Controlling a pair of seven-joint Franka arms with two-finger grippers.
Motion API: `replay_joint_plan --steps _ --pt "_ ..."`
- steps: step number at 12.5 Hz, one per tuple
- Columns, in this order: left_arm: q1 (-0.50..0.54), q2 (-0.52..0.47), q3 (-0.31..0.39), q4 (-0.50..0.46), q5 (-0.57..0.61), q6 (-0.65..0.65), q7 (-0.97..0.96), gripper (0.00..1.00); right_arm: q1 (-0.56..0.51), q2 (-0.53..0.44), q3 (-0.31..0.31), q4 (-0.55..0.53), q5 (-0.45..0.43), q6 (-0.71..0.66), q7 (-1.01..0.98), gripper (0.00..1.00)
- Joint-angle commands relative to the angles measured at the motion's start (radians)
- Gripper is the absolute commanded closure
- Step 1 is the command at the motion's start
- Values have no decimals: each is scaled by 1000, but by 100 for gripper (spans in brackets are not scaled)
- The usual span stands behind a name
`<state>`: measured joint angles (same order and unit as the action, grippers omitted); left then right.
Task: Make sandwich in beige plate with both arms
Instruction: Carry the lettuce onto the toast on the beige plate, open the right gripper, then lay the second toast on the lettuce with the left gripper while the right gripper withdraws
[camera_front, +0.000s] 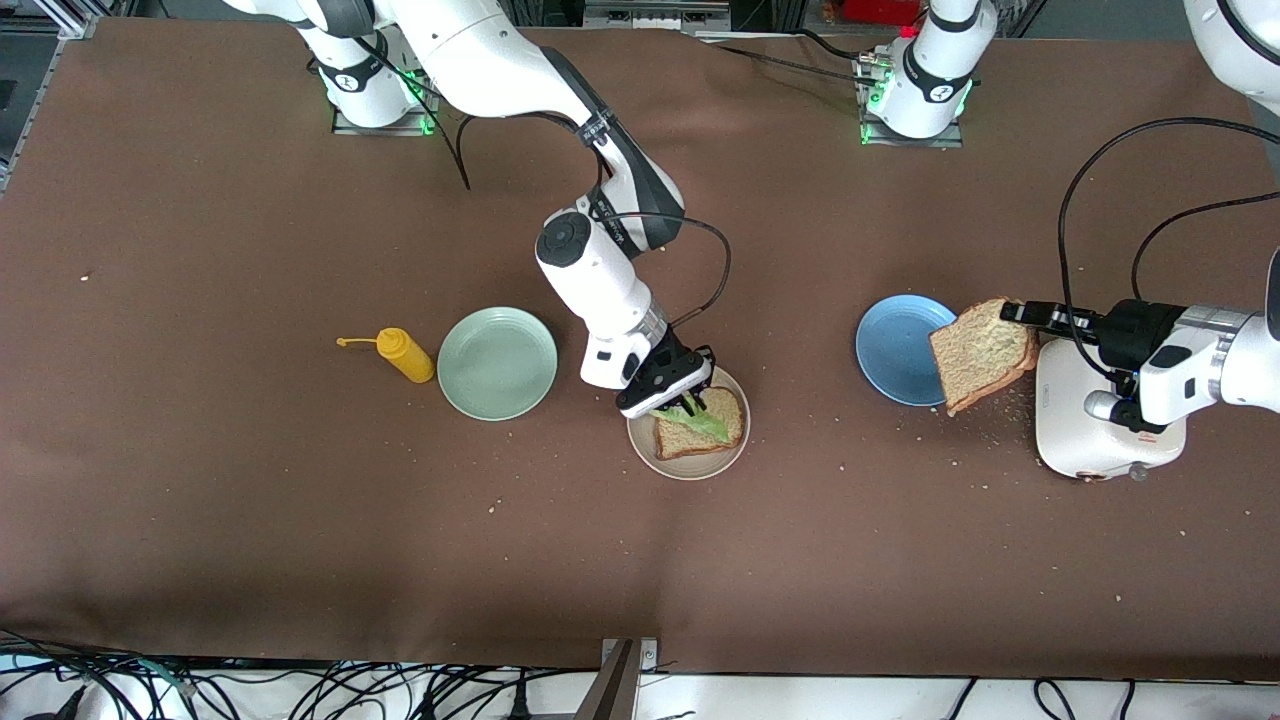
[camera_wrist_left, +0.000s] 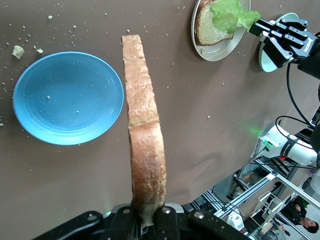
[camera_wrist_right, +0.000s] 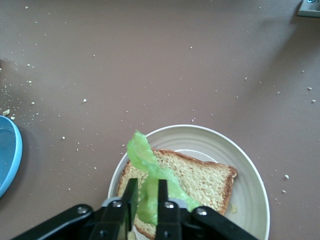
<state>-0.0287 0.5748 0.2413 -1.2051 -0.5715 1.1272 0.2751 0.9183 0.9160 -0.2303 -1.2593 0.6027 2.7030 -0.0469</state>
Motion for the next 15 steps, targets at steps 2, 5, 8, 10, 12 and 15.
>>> replay_joint_plan --steps 2,5,8,10,12,15 --pt "0 7 4 -1 -44 -15 -8 100 -1 -64 8 -11 -26 -26 7 0" --pt "-2 7 4 -1 -44 -15 -10 100 -2 -126 2 -11 -24 -138 9 0" --pt "-5 8 4 -1 -54 -15 -11 100 -4 -187 -32 -14 -29 -296 9 0" --pt "-7 29 4 -2 -176 -15 -20 100 -7 -273 -95 -40 -88 -484 7 0" --pt "-35 94 3 -8 -360 -15 -22 100 -34 -388 -124 -102 -174 -648 7 0" --pt "-124 204 4 -2 -548 22 -21 100 -151 -560 -119 -210 -309 -828 7 0"
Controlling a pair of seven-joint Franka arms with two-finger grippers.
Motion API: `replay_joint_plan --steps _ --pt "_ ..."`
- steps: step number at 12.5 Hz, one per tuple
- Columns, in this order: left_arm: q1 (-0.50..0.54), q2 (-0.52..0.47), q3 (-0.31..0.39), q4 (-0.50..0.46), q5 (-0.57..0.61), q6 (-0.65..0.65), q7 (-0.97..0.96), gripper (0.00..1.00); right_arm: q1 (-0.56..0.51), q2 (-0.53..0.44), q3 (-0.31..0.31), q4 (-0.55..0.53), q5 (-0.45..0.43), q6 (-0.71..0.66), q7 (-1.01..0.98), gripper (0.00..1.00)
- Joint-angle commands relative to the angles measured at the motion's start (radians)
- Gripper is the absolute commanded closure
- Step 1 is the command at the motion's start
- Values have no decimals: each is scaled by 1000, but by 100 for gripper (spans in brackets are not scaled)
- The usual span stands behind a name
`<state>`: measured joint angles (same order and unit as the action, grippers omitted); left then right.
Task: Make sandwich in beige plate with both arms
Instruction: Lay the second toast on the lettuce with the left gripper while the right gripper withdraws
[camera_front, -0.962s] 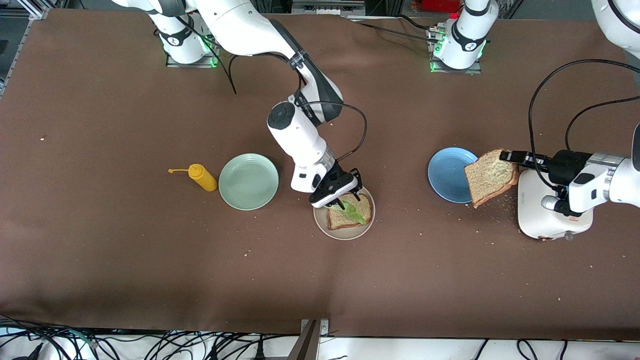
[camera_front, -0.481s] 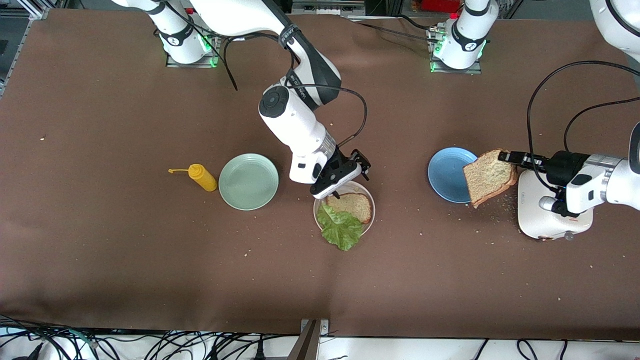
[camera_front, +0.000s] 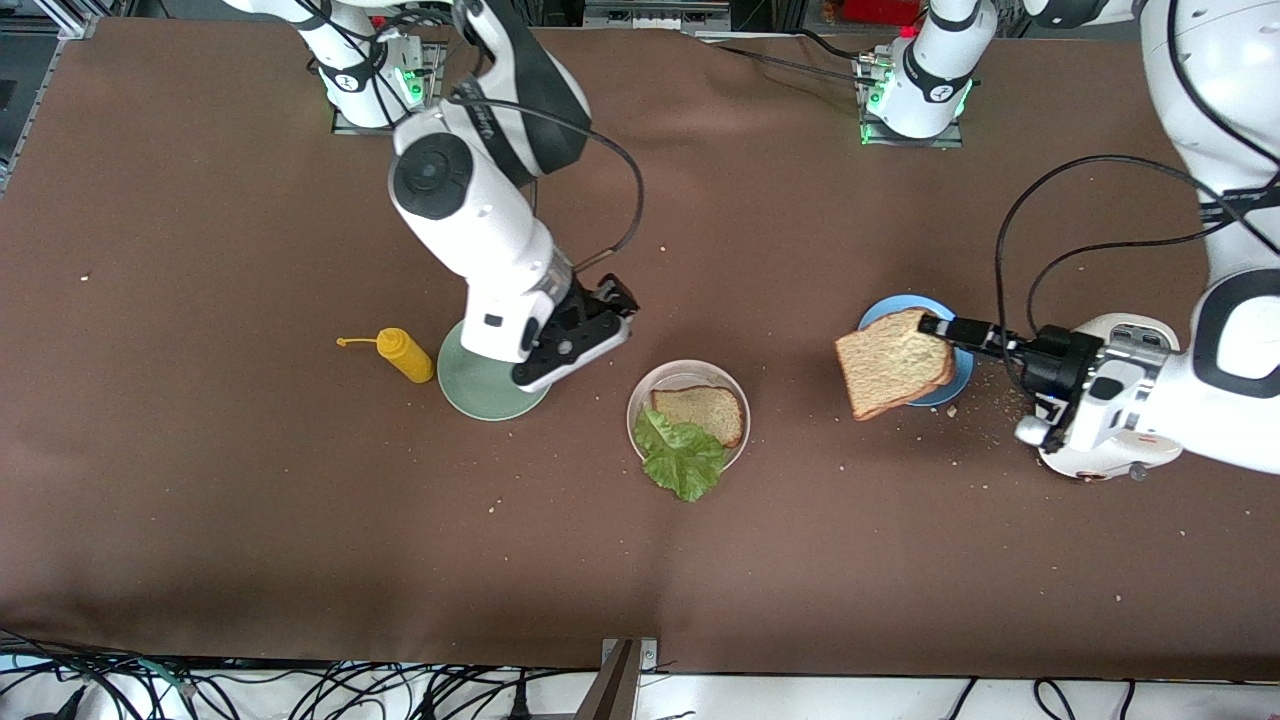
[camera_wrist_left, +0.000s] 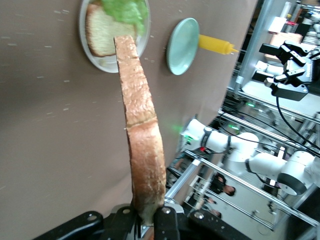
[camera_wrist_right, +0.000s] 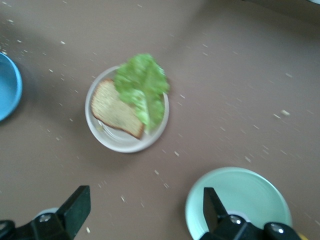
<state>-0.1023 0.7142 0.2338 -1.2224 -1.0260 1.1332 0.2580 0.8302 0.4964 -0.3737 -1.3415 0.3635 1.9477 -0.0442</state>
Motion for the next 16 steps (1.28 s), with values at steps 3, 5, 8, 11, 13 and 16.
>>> replay_joint_plan --steps 3,5,8,11,13,16 --pt "-106 195 12 26 -302 74 58 100 -201 -228 42 -140 -180 -287 7 0" --pt "-160 212 10 23 -338 187 116 100 -281 -330 67 -241 -294 -305 9 0" --pt "-214 237 4 23 -358 299 119 100 -571 -504 270 -406 -343 -283 4 0" --pt "-252 254 4 21 -358 368 119 100 -783 -576 403 -403 -377 -377 1 0" --pt "-267 281 4 23 -356 388 127 100 -841 -602 427 -389 -367 -427 4 0" --pt "-304 288 4 11 -347 424 133 100 -833 -564 353 -302 -342 -418 -34 0"
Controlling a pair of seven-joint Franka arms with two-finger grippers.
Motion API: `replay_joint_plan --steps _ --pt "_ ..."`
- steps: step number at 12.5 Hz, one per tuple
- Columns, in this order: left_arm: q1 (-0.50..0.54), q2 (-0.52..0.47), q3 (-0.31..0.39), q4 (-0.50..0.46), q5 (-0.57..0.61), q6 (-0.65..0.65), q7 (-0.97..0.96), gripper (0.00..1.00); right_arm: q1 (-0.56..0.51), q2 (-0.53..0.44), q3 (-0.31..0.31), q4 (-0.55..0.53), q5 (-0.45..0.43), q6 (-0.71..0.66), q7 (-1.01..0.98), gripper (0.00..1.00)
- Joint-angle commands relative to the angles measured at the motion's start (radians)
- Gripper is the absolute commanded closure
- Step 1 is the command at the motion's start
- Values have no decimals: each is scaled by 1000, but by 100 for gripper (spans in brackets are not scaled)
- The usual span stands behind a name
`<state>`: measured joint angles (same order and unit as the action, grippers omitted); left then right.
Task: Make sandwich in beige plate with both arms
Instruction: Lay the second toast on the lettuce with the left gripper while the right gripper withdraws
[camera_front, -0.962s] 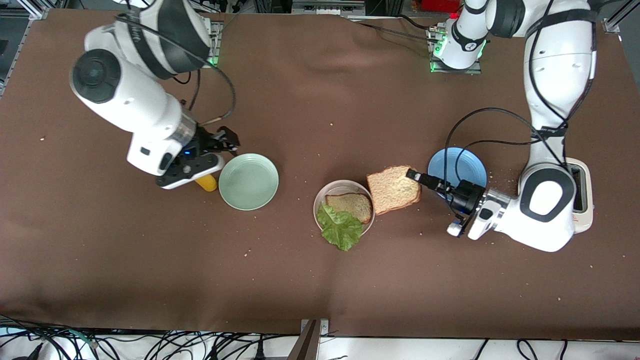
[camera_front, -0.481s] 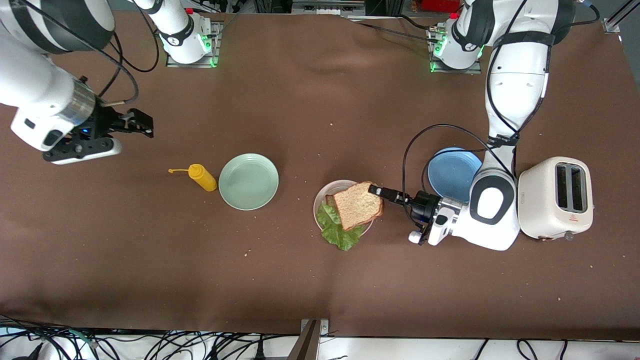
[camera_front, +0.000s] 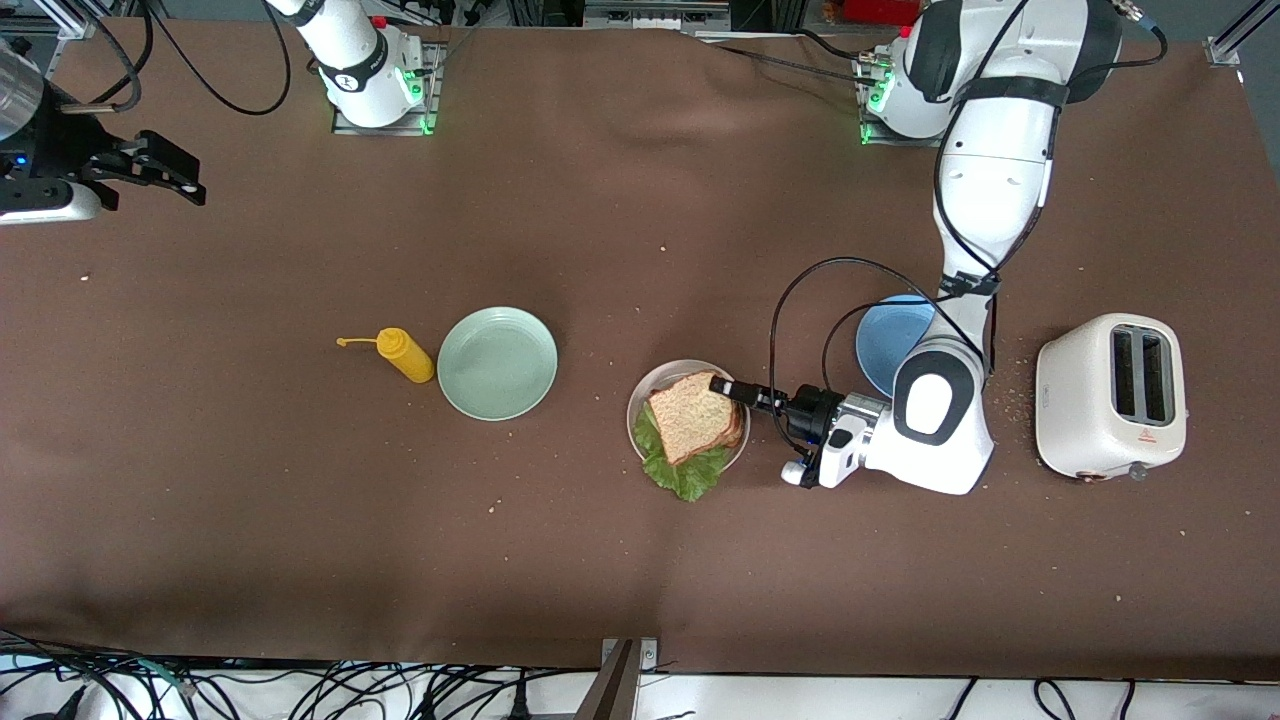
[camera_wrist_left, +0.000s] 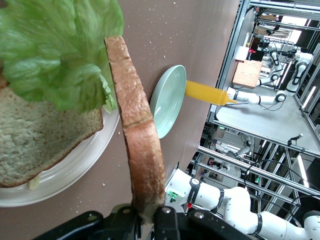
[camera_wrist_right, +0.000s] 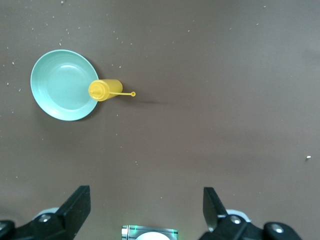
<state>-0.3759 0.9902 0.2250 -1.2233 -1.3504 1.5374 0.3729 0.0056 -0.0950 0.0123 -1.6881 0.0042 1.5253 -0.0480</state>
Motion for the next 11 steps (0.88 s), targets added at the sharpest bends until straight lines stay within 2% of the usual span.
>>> replay_joint_plan --steps 1,2,3,4,5,7,11 --pt "-49 12 13 10 -19 45 18 100 -12 29 -37 51 25 42 -47 0" --pt "-58 13 14 10 -18 88 18 85 -13 24 -35 48 26 50 -50 0" --pt "-61 13 14 8 -18 114 18 31 -13 29 -35 47 30 50 -49 0" --pt "-60 12 14 8 -13 116 18 9 -12 31 -35 41 28 43 -41 0" --pt "-60 12 14 10 6 118 18 1 -9 50 -35 42 25 23 -39 0" --pt "-49 12 19 5 20 116 12 0 -19 98 -35 51 26 -2 -41 0" --pt "-8 -4 22 1 161 93 0 0 -16 118 -31 65 25 48 -36 0"
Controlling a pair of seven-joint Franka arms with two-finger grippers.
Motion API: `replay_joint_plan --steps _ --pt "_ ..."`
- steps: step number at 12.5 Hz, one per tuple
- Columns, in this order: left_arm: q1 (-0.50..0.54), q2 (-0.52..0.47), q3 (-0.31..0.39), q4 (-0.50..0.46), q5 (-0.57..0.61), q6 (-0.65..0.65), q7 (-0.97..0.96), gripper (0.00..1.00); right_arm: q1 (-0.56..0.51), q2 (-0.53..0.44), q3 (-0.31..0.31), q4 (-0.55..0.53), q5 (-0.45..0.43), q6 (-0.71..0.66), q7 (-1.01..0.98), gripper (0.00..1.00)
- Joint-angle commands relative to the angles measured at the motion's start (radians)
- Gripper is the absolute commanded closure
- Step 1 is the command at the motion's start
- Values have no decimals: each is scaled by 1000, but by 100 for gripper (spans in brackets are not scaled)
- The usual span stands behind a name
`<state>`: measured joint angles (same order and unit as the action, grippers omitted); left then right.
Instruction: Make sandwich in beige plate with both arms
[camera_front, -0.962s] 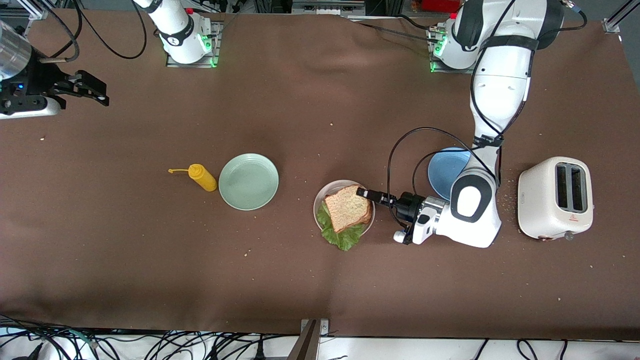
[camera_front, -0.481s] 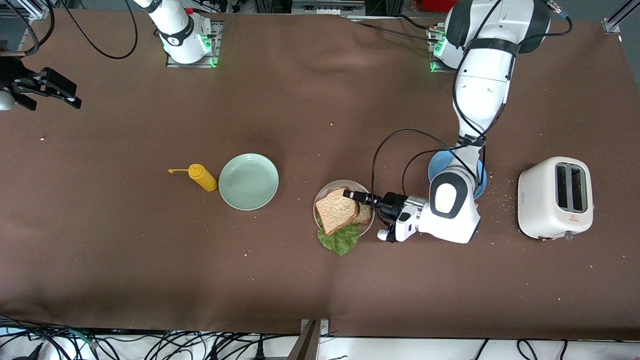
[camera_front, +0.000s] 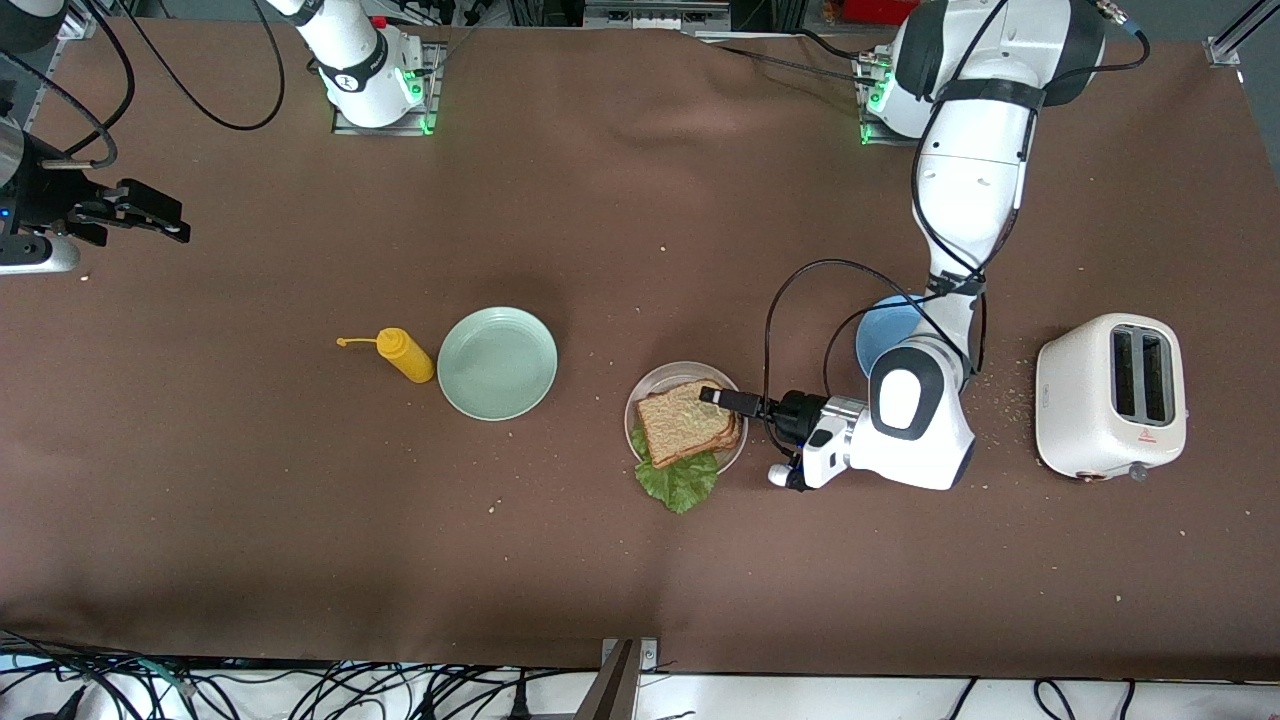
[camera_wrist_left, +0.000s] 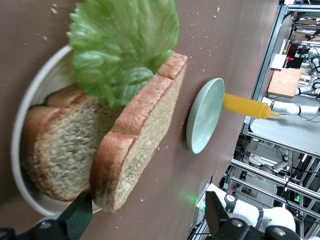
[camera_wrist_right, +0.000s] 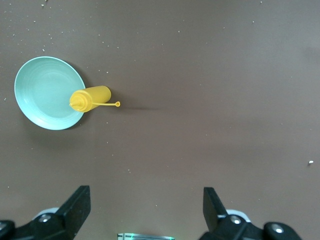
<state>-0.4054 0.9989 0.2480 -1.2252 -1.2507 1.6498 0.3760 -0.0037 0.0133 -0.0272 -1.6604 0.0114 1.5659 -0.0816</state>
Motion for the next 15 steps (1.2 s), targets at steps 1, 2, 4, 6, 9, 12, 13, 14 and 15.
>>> replay_joint_plan --steps 1,2,4,6,9,12,13,14,15 --pt "34 -22 -1 4 106 -33 -15 0 -2 20 15 53 7 13 -4 0" --pt "49 -35 0 7 158 -48 -47 0 -2 20 15 56 6 13 -4 0" --pt "86 -71 4 13 284 -96 -173 0 -1 20 18 56 -7 19 -7 0" --pt "147 -107 1 24 405 -194 -213 0 -1 19 18 56 -14 5 -7 0" --pt "213 -183 17 24 561 -272 -220 0 -2 20 18 63 -13 5 -12 0" --pt "217 -258 19 24 780 -303 -218 0 -5 34 15 99 -13 5 -7 0" --pt "212 -302 14 24 900 -301 -213 0 -5 36 13 99 -10 9 -3 0" --pt "217 -343 13 24 969 -301 -206 0 -9 36 12 97 -8 14 0 0" --pt "217 -395 19 24 990 -304 -198 0 -7 36 12 97 -7 17 0 0"
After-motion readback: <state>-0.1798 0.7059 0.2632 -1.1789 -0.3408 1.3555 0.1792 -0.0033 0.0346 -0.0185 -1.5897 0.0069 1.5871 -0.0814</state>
